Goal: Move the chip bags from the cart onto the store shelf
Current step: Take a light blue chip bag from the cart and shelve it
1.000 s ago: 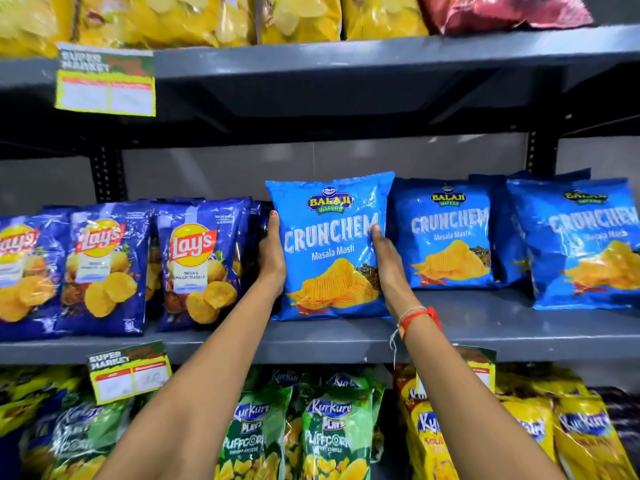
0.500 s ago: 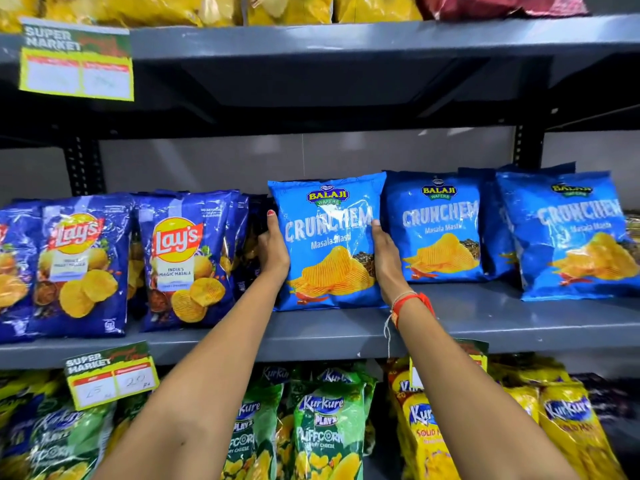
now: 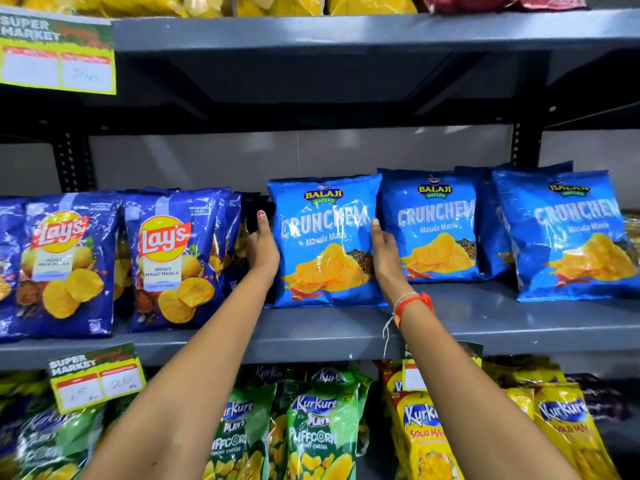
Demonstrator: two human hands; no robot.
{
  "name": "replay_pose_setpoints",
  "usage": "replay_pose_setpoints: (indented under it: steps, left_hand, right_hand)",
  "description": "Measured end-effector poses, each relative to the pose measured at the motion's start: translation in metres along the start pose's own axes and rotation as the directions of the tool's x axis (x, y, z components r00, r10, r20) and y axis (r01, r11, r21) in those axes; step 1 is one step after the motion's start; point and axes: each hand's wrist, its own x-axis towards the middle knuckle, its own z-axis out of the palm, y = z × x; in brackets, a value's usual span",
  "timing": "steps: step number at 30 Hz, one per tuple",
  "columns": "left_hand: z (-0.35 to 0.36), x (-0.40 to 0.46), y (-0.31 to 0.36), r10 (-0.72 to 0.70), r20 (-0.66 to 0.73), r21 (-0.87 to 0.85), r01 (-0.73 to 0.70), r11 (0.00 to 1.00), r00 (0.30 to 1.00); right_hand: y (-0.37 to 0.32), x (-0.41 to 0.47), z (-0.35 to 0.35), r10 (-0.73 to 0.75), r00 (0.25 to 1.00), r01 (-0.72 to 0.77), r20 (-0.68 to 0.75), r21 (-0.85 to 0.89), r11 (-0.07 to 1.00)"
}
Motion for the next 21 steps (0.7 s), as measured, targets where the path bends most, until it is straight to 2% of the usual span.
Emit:
replay_pose_setpoints:
  steps: [5,8,11,13,17,19,21]
  left_hand:
    - [-0.011,-0.015,-0.003,0.054,-0.037,-0.113,-0.058,0.992,0.998]
    - [-0.016,-0.044,0.005,0.164,-0.115,-0.170,-0.182,0.968,0.980]
    - [-0.027,-0.086,0.010,0.283,-0.230,-0.108,-0.313,0.944,0.931]
    - [-0.035,-0.113,0.004,0.258,-0.261,-0.158,-0.305,0.939,0.930]
    - [-0.050,-0.195,-0.043,0.249,-0.187,-0.233,-0.289,0.929,0.950]
    - [-0.060,-0.239,-0.084,0.232,-0.141,-0.201,-0.258,0.945,0.962]
    - [-0.076,-0.283,-0.140,0.147,-0.096,-0.156,-0.161,0.975,0.984]
  right_hand:
    - [-0.012,-0.019,-0.006,-0.054,0.996,0.050,-0.064,-0.065,0.997]
    - [-0.021,-0.047,-0.012,-0.156,0.980,0.152,-0.120,-0.043,0.987]
    - [-0.028,-0.091,-0.021,-0.210,0.959,0.217,-0.189,0.017,0.976]
    - [-0.023,-0.126,-0.029,-0.224,0.949,0.246,-0.223,0.075,0.966]
    - [0.023,-0.203,-0.048,-0.193,0.951,0.237,-0.240,0.172,0.956]
    - [0.064,-0.245,-0.059,-0.118,0.971,0.156,-0.209,0.177,0.972]
    - [0.119,-0.290,-0.074,-0.008,0.991,0.025,-0.136,0.121,0.992]
